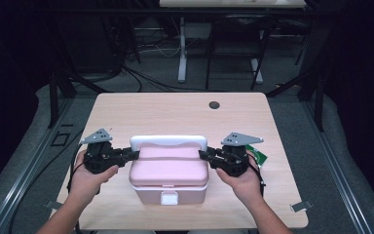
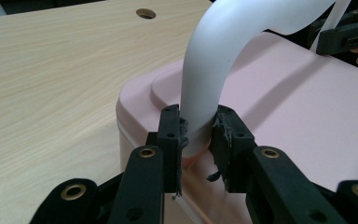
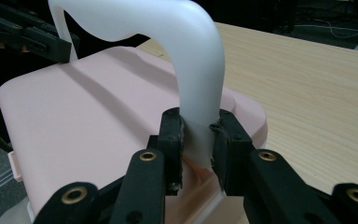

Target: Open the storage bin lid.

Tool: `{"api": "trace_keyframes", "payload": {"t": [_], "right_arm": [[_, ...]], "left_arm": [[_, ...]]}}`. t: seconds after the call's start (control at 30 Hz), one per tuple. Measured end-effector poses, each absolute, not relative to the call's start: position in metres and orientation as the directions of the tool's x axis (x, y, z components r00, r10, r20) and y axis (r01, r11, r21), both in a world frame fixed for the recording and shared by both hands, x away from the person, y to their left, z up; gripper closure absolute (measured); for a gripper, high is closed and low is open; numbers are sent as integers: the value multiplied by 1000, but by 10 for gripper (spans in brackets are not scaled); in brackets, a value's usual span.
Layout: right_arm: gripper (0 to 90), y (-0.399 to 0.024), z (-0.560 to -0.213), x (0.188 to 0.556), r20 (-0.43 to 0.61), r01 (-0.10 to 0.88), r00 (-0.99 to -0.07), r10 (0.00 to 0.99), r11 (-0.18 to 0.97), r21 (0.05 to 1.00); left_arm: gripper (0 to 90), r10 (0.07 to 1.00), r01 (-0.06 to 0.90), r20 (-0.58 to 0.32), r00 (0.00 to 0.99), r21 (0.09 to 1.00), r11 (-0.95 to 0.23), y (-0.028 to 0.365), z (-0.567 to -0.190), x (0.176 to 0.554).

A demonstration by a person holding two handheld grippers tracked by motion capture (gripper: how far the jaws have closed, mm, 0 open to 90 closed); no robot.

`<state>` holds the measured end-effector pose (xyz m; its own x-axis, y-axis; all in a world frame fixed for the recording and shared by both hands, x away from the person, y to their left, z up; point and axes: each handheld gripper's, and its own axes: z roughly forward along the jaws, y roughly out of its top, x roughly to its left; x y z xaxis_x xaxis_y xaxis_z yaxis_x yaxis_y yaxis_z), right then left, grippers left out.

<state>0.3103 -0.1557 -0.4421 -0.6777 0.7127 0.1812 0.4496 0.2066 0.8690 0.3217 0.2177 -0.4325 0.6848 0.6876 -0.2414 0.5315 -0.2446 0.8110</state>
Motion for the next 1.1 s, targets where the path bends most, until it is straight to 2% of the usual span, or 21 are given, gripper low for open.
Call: {"api": "trace_keyframes", "payload": {"t": [0.2,0.6,1.1], "right_arm": [[746,-158,-439,314,225,459,-681,697,168,872],[747,-158,-438,316,253,467,-673,695,133,874],[747,-158,-435,319,275,482,-663,697,116,868]], "left_arm": [[728,685,538,-256,682,810,-233,218,-429,324],[739,696,508,-212,686,824,-250,243,-428,302],[890,672,523,-229,704,808,-272,245,-451,278]]}}
